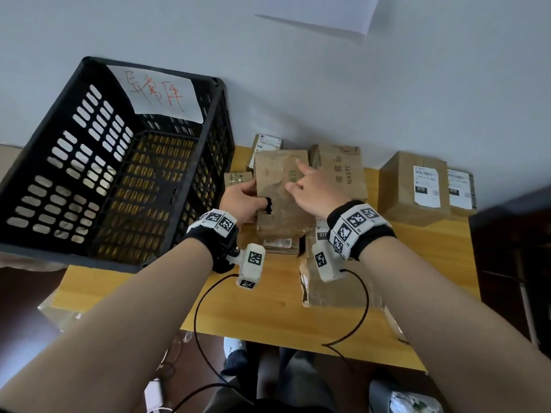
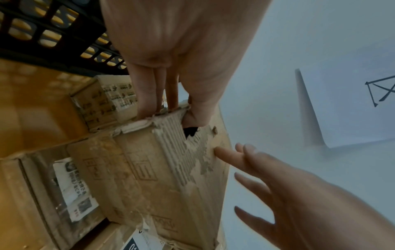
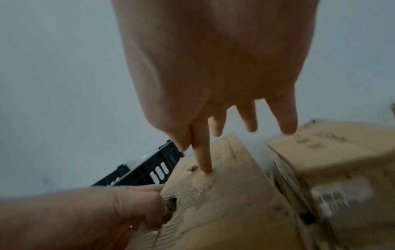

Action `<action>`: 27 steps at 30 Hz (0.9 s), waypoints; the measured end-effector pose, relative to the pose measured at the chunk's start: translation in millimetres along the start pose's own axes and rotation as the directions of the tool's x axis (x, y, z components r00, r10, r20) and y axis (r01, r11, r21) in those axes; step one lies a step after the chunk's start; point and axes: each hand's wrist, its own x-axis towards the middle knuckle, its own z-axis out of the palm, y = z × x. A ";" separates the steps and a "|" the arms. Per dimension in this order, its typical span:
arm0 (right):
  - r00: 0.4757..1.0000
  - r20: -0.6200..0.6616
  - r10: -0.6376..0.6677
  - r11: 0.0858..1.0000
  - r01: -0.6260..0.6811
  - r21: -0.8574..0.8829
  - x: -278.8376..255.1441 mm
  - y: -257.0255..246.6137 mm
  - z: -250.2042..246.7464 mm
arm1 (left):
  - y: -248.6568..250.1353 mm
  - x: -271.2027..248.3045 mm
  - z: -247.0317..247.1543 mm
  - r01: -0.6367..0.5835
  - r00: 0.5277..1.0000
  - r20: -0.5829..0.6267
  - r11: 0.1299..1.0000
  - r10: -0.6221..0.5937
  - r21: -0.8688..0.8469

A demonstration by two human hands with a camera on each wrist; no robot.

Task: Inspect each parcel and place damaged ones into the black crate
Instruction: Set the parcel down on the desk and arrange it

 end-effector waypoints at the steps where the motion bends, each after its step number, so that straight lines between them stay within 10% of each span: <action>1: 1.000 0.014 -0.005 0.998 0.006 -0.063 1.9 -1.6 1.8 | 0.3 -0.4 -0.1 0.002 1.000 0.000 1.000 -0.002 0.003; 15: 0.986 0.134 0.100 0.990 -0.085 -0.115 18.4 1.1 28.7 | 4.8 -2.2 6.2 0.008 1.000 -0.008 1.000 -0.008 -0.016; 23: 0.989 -0.114 0.091 0.900 -0.033 0.434 -3.9 2.3 8.2 | -9.4 -7.5 -1.1 0.021 0.997 0.073 0.997 -0.015 -0.074; 27: 0.970 -0.134 0.202 0.823 -0.095 0.559 -6.8 -7.0 10.5 | -17.1 -13.9 -3.1 -0.156 0.988 0.006 0.983 0.157 0.099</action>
